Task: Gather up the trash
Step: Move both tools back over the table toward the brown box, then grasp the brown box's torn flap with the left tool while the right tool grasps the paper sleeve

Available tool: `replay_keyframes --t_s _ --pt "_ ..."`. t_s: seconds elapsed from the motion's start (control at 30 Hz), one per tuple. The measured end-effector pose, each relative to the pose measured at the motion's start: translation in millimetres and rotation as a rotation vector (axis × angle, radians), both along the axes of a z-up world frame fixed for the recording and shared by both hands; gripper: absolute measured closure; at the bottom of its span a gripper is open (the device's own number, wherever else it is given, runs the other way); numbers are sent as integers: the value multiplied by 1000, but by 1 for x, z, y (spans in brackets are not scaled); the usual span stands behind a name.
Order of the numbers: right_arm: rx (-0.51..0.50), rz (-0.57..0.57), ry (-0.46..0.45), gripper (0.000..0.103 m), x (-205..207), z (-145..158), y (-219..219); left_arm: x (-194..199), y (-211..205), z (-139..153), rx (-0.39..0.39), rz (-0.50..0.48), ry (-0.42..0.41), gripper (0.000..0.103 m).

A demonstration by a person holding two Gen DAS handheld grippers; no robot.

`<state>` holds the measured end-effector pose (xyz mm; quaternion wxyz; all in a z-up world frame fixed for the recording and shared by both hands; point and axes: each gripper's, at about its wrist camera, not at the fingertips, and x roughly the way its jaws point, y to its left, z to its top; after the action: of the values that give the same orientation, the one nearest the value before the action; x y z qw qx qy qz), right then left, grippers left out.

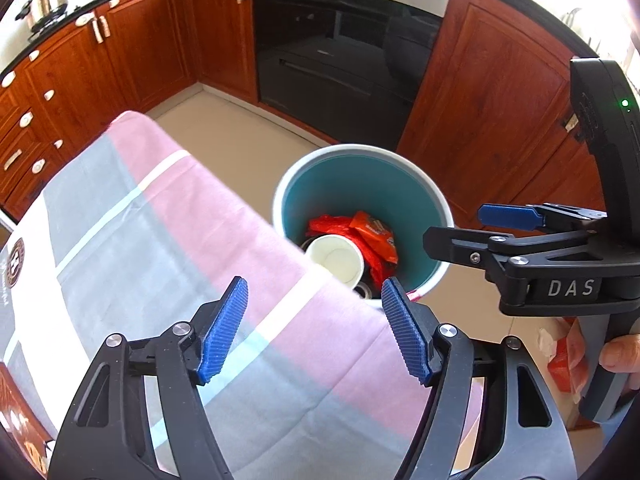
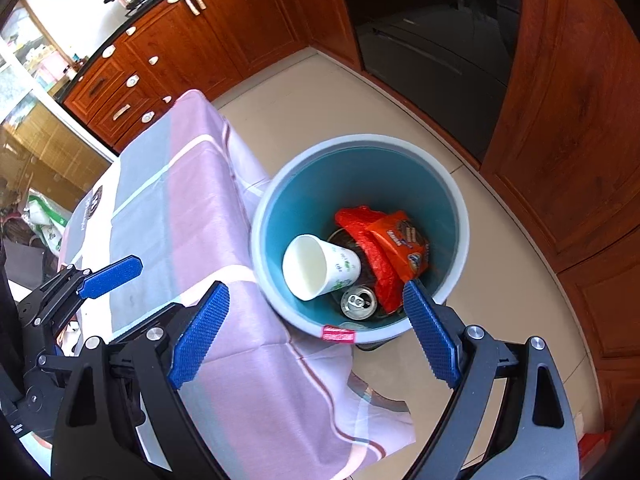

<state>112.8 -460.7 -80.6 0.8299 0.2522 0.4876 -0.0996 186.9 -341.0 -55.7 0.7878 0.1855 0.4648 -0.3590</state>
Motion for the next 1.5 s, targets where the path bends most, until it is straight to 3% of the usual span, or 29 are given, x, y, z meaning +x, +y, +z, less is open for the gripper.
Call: replay_keyframes --t_s 0.33,0.73,0.93,1.17,1.5 --pt "-6 171 -25 18 22 21 95 -3 113 14 1 176 -22 30" --pt "-22 467 -40 18 58 40 266 -9 308 27 -16 462 -42 30" --pt "-47 600 -32 18 73 42 343 -11 384 13 -53 604 -10 29" --pt "-60 651 5 18 83 27 385 -5 414 -17 -52 678 21 29" --pt "-64 665 72 18 83 -3 397 17 424 -36 -75 733 11 29"
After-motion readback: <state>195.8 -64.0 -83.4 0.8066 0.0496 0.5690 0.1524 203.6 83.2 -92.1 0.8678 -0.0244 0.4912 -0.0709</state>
